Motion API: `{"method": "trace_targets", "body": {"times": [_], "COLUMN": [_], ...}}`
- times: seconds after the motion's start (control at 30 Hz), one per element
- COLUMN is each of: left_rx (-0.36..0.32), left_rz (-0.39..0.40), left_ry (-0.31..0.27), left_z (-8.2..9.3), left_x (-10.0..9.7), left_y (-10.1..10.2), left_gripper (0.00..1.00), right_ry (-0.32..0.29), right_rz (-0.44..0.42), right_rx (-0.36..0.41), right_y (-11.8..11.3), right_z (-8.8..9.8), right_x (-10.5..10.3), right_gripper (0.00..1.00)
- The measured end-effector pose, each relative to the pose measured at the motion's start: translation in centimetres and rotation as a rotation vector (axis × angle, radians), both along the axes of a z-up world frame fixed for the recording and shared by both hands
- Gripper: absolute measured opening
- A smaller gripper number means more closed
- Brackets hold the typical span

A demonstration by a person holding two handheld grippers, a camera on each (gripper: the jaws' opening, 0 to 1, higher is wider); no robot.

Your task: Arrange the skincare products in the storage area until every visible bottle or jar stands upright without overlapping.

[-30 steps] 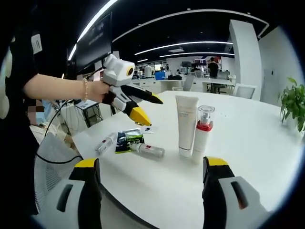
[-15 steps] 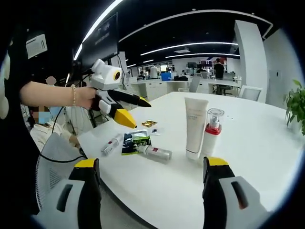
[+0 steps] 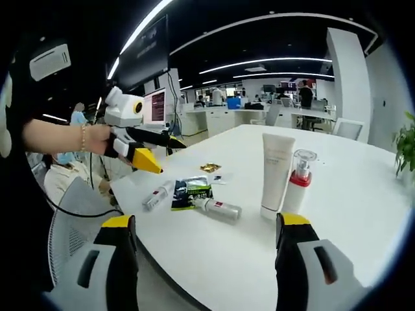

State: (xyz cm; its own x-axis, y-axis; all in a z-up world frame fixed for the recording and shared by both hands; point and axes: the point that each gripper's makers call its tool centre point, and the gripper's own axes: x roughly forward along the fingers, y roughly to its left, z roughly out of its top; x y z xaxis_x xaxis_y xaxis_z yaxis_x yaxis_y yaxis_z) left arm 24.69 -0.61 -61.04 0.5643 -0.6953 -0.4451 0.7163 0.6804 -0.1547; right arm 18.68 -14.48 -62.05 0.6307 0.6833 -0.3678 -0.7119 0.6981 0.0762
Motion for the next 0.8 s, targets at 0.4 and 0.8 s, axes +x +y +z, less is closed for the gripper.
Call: {"method": "trace_targets", "body": {"times": [0.4,0.8], "left_rx": [-0.046,-0.049], "left_rz": [0.125,0.204], "left_ry": [0.034,0.069], "left_z": [-1.1,-2.9], "left_x": [-3.8,-6.9], "left_y": [2.4,4.4], "left_gripper": [0.96,0.94], "right_ry": [0.034,0.054], "right_rz": [0.008,0.020], "right_rx": [-0.002,-0.010], "right_y": [0.5,0.3], "right_z": [-1.1,-1.7], "right_x": [-0.9,-1.1], "right_gripper": [0.87,0.86]}}
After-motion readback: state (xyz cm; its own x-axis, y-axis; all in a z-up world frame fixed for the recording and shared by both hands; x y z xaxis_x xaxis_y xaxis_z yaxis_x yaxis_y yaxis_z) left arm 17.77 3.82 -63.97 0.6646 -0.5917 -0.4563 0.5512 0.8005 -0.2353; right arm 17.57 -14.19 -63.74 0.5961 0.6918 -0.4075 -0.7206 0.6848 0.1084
